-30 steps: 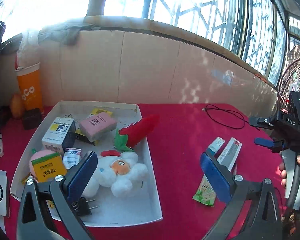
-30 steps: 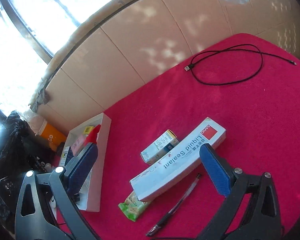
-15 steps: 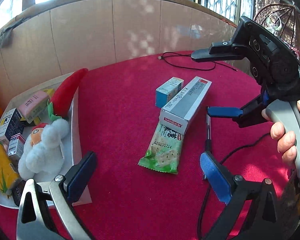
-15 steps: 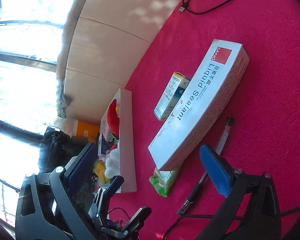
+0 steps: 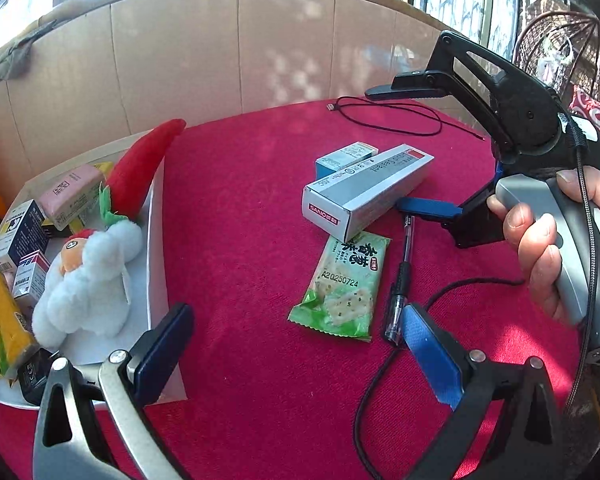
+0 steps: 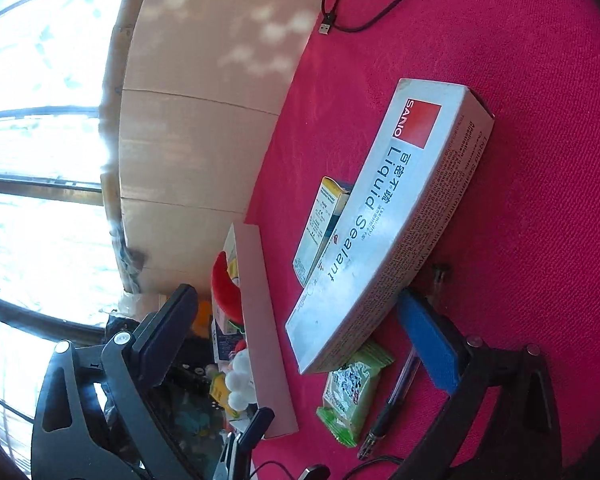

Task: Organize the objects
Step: 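Move both grippers back to the sealant box and green snack packet, then grasp the long white Liquid Sealant box with the right gripper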

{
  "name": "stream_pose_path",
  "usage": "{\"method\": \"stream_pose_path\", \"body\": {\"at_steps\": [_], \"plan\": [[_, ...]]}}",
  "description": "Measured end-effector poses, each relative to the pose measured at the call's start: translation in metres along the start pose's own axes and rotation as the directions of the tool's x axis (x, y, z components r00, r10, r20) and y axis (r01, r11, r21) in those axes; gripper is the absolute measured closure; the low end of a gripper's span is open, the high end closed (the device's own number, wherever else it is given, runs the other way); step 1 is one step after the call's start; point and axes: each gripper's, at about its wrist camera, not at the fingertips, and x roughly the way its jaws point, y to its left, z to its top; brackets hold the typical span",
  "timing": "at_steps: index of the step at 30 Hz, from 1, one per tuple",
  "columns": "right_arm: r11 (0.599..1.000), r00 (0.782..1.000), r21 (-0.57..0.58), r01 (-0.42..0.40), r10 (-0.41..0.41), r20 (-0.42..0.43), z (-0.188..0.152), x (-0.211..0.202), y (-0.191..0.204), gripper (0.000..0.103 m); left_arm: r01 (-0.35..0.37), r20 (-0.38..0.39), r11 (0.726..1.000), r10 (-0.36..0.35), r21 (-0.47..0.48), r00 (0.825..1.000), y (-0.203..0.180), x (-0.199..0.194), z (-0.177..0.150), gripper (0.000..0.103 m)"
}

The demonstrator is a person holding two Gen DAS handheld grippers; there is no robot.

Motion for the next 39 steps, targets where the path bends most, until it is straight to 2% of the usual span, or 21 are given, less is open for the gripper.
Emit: {"method": "stream_pose_path", "body": {"at_steps": [1, 5, 6, 8, 9, 11, 13, 15, 17, 19, 22, 25, 26, 28, 29, 32, 33, 35, 39], "plan": [[1.0, 1.0, 0.0, -0.001, 0.001, 0.002, 0.001, 0.001, 0.0, 0.005, 0.0, -0.001, 1.0, 0.0, -0.002, 1.0, 0.0, 0.0, 0.0, 0.0], [1.0, 1.0, -0.013, 0.028, -0.028, -0.002, 0.005, 0.005, -0.002, 0.027, 0.003, -0.002, 1.0, -0.003, -0.004, 1.0, -0.001, -0.002, -0.002, 0.0], [0.999, 1.0, -0.014, 0.03, -0.03, -0.003, 0.006, 0.006, -0.003, 0.03, 0.003, -0.004, 1.0, -0.003, -0.005, 1.0, 0.0, -0.002, -0.003, 0.0], [0.999, 0.999, -0.013, 0.042, -0.042, -0.001, 0.01, 0.005, -0.003, 0.03, 0.003, -0.005, 1.0, -0.003, -0.006, 1.0, -0.001, -0.003, -0.003, 0.0], [0.997, 0.997, -0.034, 0.075, -0.075, 0.003, 0.011, 0.004, 0.0, 0.03, 0.003, -0.004, 1.0, -0.003, -0.005, 1.0, -0.001, -0.002, -0.003, 0.0], [0.976, 0.984, -0.126, 0.178, -0.177, 0.025, 0.013, -0.002, 0.01, 0.03, 0.002, 0.0, 1.0, -0.002, -0.008, 1.0, 0.001, -0.003, -0.003, 0.0], [0.956, 0.978, -0.21, 0.206, -0.198, 0.06, 0.016, -0.014, 0.021, 0.03, 0.002, 0.007, 1.0, -0.002, -0.018, 1.0, 0.004, -0.006, -0.006, 0.0], [0.904, 0.959, -0.323, 0.279, -0.248, 0.136, 0.026, -0.024, 0.035, 0.03, 0.006, 0.01, 0.999, -0.006, -0.032, 1.0, 0.007, -0.006, -0.006, 0.0], [0.816, 0.931, -0.449, 0.363, -0.301, 0.204, 0.042, -0.024, 0.049, 0.03, 0.006, 0.01, 0.999, -0.005, -0.036, 1.0, 0.006, -0.006, -0.006, 0.0], [0.759, 0.919, -0.518, 0.394, -0.332, 0.212, 0.062, -0.013, 0.055, 0.03, 0.008, 0.008, 0.999, -0.007, -0.034, 1.0, 0.004, -0.005, -0.006, 0.0], [0.717, 0.929, -0.605, 0.347, -0.352, 0.116, 0.082, 0.017, 0.06, 0.03, 0.006, 0.007, 0.999, -0.006, -0.031, 1.0, 0.004, -0.005, -0.006, 0.0], [0.668, 0.922, -0.685, 0.292, -0.387, 0.015, 0.085, 0.049, 0.063, 0.03, 0.002, 0.004, 1.0, -0.002, -0.027, 1.0, 0.005, -0.004, -0.005, 0.0], [0.653, 0.914, -0.707, 0.273, -0.406, -0.022, 0.084, 0.058, 0.063, 0.03, 0.003, 0.003, 1.0, -0.003, -0.027, 1.0, 0.005, -0.004, -0.005, 0.0], [0.616, 0.881, -0.751, 0.237, -0.462, -0.101, 0.077, 0.071, 0.06, 0.03, 0.002, 0.001, 1.0, -0.002, -0.024, 1.0, 0.005, -0.003, -0.005, 0.0], [0.611, 0.881, -0.765, 0.202, -0.455, -0.13, 0.074, 0.07, 0.06, 0.03, 0.0, 0.001, 1.0, 0.0, -0.021, 1.0, 0.006, -0.003, -0.004, 0.0], [0.592, 0.847, -0.801, 0.094, -0.47, -0.248, 0.055, 0.056, 0.055, 0.03, -0.008, 0.002, 1.0, 0.008, -0.012, 1.0, 0.004, 0.0, -0.003, 0.0], [0.567, 0.831, -0.822, 0.063, -0.485, -0.271, 0.045, 0.05, 0.054, 0.03, -0.009, 0.001, 1.0, 0.009, -0.009, 1.0, 0.004, 0.001, -0.002, 0.0], [0.482, 0.804, -0.876, 0.029, -0.532, -0.267, 0.021, 0.042, 0.051, 0.03, -0.009, -0.003, 1.0, 0.009, -0.01, 1.0, 0.004, 0.004, 0.001, 0.0], [0.316, 0.781, -0.949, 0.016, -0.596, -0.186, -0.015, 0.045, 0.053, 0.03, -0.001, -0.023, 1.0, 0.0, -0.016, 1.0, 0.003, 0.012, 0.01, 0.0]]}}
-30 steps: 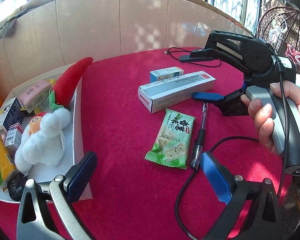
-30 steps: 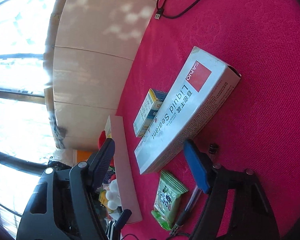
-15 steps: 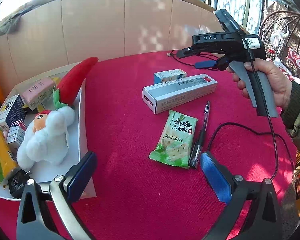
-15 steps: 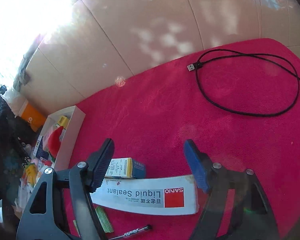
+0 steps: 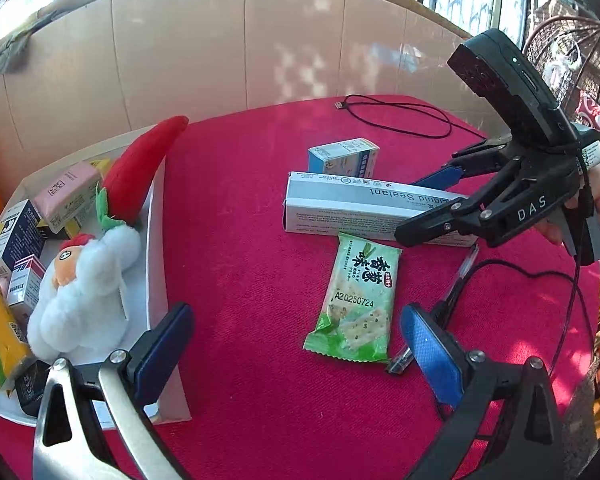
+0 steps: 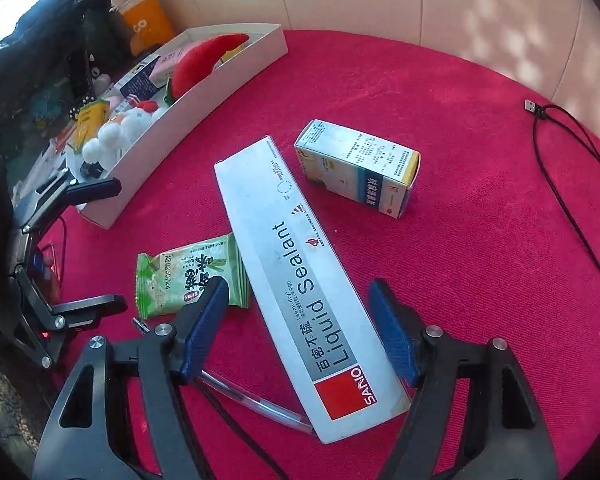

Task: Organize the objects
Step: 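Grasp the long white Liquid Sealant box with the right gripper, then grasp the green snack packet with the left gripper while the right holds the sealant box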

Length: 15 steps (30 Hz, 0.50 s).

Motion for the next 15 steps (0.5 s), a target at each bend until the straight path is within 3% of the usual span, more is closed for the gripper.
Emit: {"method": "stream_pose_path", "body": {"at_steps": [2, 4, 6, 9, 12, 15], "plan": [[0.995, 0.996, -0.053, 0.08, -0.081, -0.022, 0.005, 0.011, 0.011, 0.03, -0.018, -0.014, 1.0, 0.018, 0.022, 1.0, -0.002, 0.003, 0.003, 0.0], [0.985, 0.987, -0.088, 0.148, -0.152, -0.044, 0.01, 0.019, 0.015, 0.039, -0.017, -0.03, 0.999, 0.019, 0.046, 0.999, -0.004, 0.004, 0.005, 0.0], [0.983, 0.987, -0.097, 0.154, -0.158, -0.038, 0.009, 0.016, 0.015, 0.055, -0.005, -0.049, 0.998, 0.008, 0.065, 0.999, -0.007, 0.008, 0.008, 0.0], [0.981, 0.981, -0.024, 0.192, -0.192, -0.011, -0.002, 0.005, 0.003, 0.06, 0.016, -0.079, 0.997, -0.01, 0.08, 0.997, -0.014, 0.018, 0.012, 0.0], [0.979, 0.985, 0.141, 0.147, -0.157, 0.065, -0.025, -0.02, -0.021, 0.06, 0.029, -0.106, 0.993, -0.017, 0.116, 0.994, -0.023, 0.033, 0.018, 0.004], [0.952, 0.972, 0.306, 0.004, -0.075, 0.222, -0.057, -0.059, -0.039, 0.06, 0.039, -0.143, 0.992, -0.022, 0.119, 0.99, -0.023, 0.049, 0.021, 0.032]]}}
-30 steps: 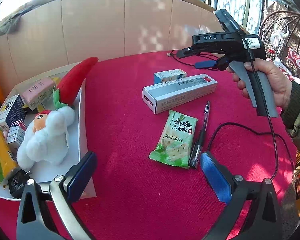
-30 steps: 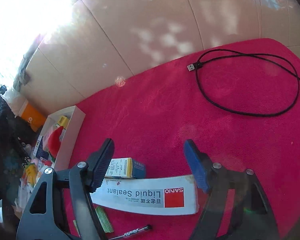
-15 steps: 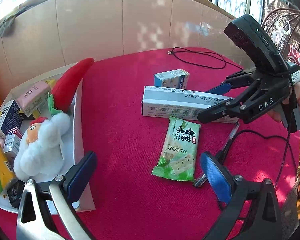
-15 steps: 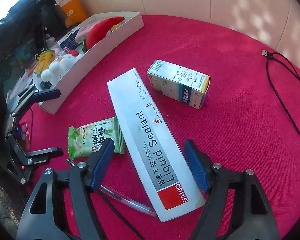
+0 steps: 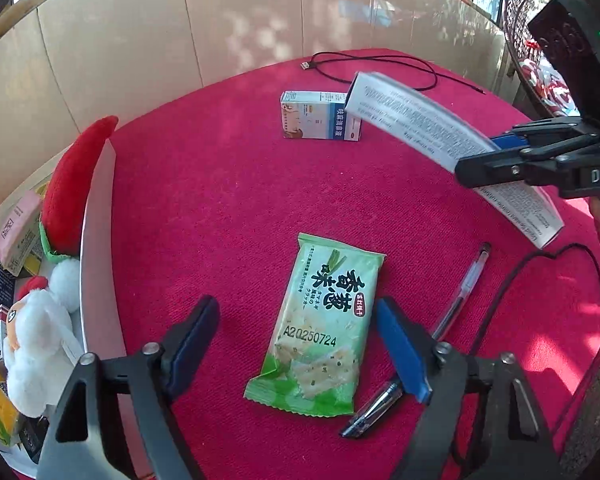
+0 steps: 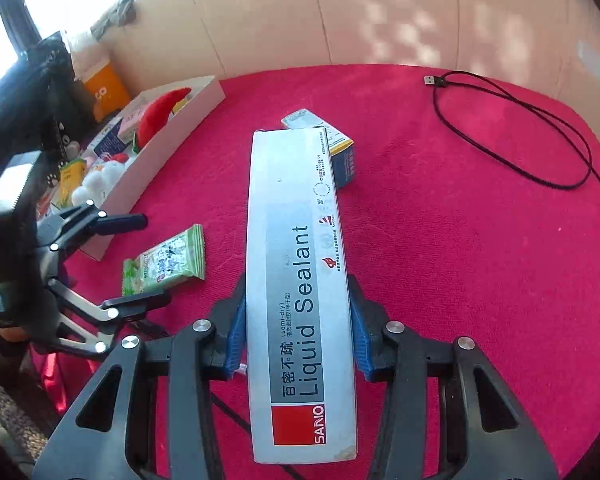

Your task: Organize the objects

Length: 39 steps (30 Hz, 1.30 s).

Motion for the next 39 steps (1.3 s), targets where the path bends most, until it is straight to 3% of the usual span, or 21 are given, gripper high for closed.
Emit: {"method": "stream_pose_path", "body": {"at_steps": [3, 7, 10, 15, 21, 27, 39], "plan": [[0.983, 0.981, 0.13, -0.133, 0.112, 0.158, -0.022, -0.041, -0.009, 0.06, 0.011, 0.014, 1.0, -0.011, -0.004, 1.0, 0.003, 0.001, 0.005, 0.044], [0.929, 0.927, 0.239, -0.283, 0.201, 0.316, -0.049, -0.073, -0.012, 0.06, 0.023, 0.03, 0.999, -0.024, 0.038, 0.999, -0.007, -0.003, 0.004, 0.067], [0.907, 0.899, 0.254, -0.335, 0.227, 0.375, -0.056, -0.078, 0.001, 0.06, 0.039, 0.055, 0.999, -0.039, 0.002, 0.998, -0.008, -0.007, -0.003, 0.067], [0.931, 0.898, 0.223, -0.29, 0.184, 0.399, -0.061, -0.088, 0.024, 0.06, 0.061, 0.109, 0.997, -0.056, -0.042, 0.992, -0.011, -0.026, -0.012, 0.067], [0.951, 0.897, 0.199, -0.238, 0.137, 0.42, -0.067, -0.094, 0.036, 0.06, -0.008, 0.221, 1.0, 0.012, -0.021, 0.975, -0.024, -0.066, -0.024, 0.067], [0.953, 0.899, 0.21, -0.22, 0.114, 0.422, -0.07, -0.096, 0.038, 0.06, -0.044, 0.297, 0.995, 0.067, -0.085, 0.952, -0.013, -0.096, -0.027, 0.067], [0.962, 0.901, 0.186, -0.201, 0.107, 0.421, -0.065, -0.097, 0.054, 0.06, -0.061, 0.344, 0.983, 0.118, -0.174, 0.932, 0.016, -0.117, -0.033, 0.067]]}}
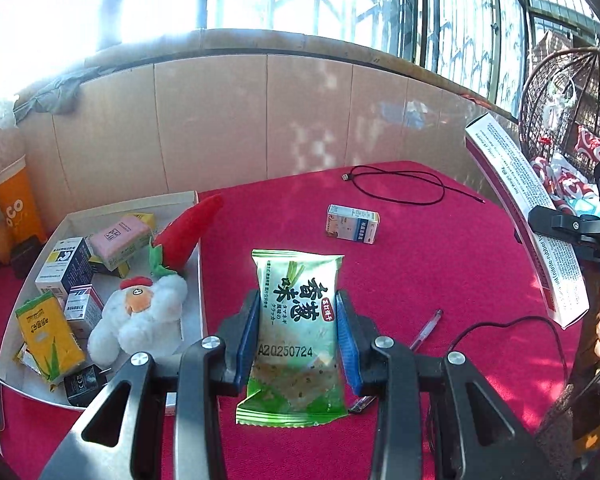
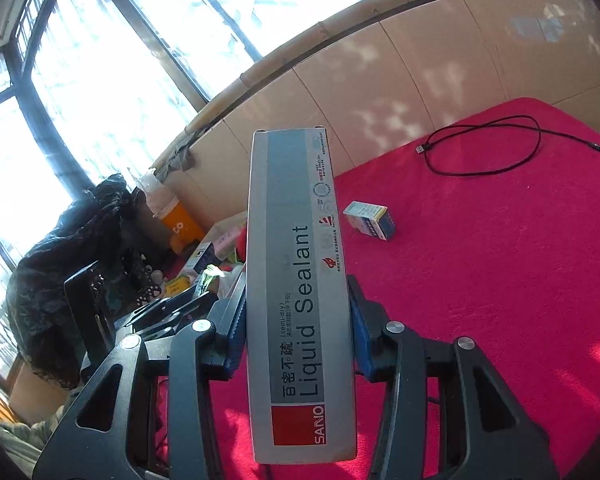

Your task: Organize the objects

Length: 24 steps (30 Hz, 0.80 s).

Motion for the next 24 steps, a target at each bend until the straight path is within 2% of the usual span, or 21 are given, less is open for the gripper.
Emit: {"method": "stream_pose_path", "body": {"at_steps": [10, 24], "plan": [[0.999, 1.0, -0.044, 0.028, -0.028, -0.01, 0.002, 0.005, 0.016, 0.06, -0.012, 0.034, 0.999, 0.013, -0.034, 0.999, 0.015, -0.009, 0.002, 0.067], [0.993, 0.998, -0.116, 0.019, -0.027, -0.064, 0.003, 0.031, 0.048, 0.06, -0.027, 0.062, 0.995, 0.033, -0.096, 0.998, 0.039, -0.02, 0.0, 0.067]]}}
